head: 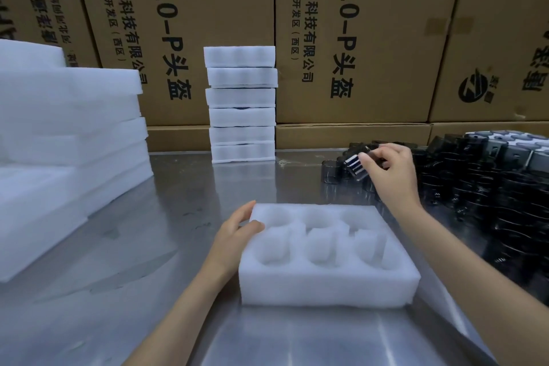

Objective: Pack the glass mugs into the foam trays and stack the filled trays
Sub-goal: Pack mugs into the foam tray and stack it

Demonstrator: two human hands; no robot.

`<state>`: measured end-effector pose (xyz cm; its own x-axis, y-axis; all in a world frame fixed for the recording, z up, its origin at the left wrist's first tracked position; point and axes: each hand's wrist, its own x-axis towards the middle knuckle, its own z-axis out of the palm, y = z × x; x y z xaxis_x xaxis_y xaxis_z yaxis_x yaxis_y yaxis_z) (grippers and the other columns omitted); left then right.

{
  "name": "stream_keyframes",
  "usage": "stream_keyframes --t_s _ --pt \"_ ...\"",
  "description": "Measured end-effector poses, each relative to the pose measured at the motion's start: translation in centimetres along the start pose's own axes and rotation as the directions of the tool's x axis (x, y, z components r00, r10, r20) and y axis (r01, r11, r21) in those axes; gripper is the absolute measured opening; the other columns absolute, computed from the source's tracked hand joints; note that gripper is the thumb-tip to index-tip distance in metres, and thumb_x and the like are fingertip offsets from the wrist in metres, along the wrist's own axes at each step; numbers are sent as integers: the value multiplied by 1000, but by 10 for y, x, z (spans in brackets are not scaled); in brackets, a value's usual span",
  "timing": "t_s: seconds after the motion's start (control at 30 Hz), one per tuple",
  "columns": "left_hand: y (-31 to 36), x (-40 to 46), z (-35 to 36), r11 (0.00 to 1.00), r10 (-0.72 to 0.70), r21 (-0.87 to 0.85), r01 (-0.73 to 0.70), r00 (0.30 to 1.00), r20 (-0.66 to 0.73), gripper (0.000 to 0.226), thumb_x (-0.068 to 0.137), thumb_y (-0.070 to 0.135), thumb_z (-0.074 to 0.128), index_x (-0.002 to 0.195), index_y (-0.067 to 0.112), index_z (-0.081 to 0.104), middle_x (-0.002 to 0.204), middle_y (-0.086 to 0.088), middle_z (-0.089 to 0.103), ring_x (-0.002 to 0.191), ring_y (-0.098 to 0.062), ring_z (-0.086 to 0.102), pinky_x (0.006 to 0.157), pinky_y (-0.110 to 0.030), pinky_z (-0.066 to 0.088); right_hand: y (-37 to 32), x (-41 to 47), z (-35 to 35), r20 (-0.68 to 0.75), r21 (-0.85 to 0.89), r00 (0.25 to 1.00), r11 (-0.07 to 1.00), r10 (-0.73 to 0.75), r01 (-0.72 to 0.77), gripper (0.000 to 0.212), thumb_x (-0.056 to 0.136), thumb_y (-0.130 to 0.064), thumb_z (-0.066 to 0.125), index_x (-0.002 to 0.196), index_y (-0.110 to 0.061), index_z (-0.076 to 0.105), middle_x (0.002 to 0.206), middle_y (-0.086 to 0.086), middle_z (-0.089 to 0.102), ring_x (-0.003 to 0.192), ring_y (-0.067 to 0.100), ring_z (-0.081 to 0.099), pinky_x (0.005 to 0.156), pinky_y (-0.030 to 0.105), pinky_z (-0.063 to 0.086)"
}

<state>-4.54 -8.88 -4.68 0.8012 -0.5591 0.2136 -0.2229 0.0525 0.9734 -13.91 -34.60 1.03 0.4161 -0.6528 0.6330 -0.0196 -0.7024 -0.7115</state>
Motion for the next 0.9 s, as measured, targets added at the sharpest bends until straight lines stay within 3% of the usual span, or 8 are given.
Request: stream_keyframes --t_s 0.07,0.17,0.27,0.37,0.43,0.63,0.77,0.9 --pt "1 -1 1 1000 0 -7 0 1000 1 32 65 24 56 87 47 63 77 29 68 70 8 64 60 -9 48 -21 -10 0 83 186 995 980 61 -76 27 89 -28 62 78 -4 62 103 -3 61 100 14 54 87 29 40" --pt "2 -1 1 1000 -7 -9 7 1000 -16 32 64 25 57 92 41 60 78 29 69 71 9 64 61 -8 48 -54 -27 4 297 464 946 847 129 -261 28 89 -25 63 78 0 59 62 -2 62 58 15 60 52 24 48" --pt "2 -2 0 1000 -1 1 1 1000 -24 32 69 23 61 96 39 61 88 25 68 74 11 63 61 -7 47 -74 -43 16 440 409 887 848 140 -337 34 86 -35 66 66 -10 57 45 -10 55 39 3 50 38 10 35" --pt "3 -3 1 1000 8 -5 -8 1000 -25 35 83 9 62 94 41 63 88 27 68 74 13 62 60 -5 45 -81 -56 33 529 259 830 897 178 -357 47 81 -52 65 70 -6 62 56 -6 57 50 4 49 50 14 36" --pt "5 -4 1 1000 14 22 -14 1000 0 35 77 15 60 83 48 68 82 27 69 73 11 63 60 -6 46 -81 -62 41 588 213 788 905 182 -368 55 83 -53 63 83 3 63 70 1 58 62 14 52 61 25 35" --pt "4 -3 0 997 58 47 -60 997 41 35 68 23 51 88 47 68 88 21 70 76 2 64 64 -12 48 -78 -64 42 672 145 727 939 138 -313 28 82 -45 67 95 -20 67 83 -12 62 75 2 57 66 17 45" --pt "3 -3 0 998 46 42 -47 999 24 35 69 25 51 94 43 68 88 19 70 78 2 64 67 -14 49 -77 -70 48 591 161 793 941 151 -299 41 73 -46 75 99 -22 55 92 -8 57 81 6 56 65 21 44" --pt "3 -2 1 986 121 130 -108 988 -99 39 89 11 56 123 30 55 119 14 57 93 5 54 81 -12 41 -77 -72 52 552 131 824 962 129 -238 51 71 -55 72 112 -35 49 115 -8 47 93 -3 49 65 17 37"
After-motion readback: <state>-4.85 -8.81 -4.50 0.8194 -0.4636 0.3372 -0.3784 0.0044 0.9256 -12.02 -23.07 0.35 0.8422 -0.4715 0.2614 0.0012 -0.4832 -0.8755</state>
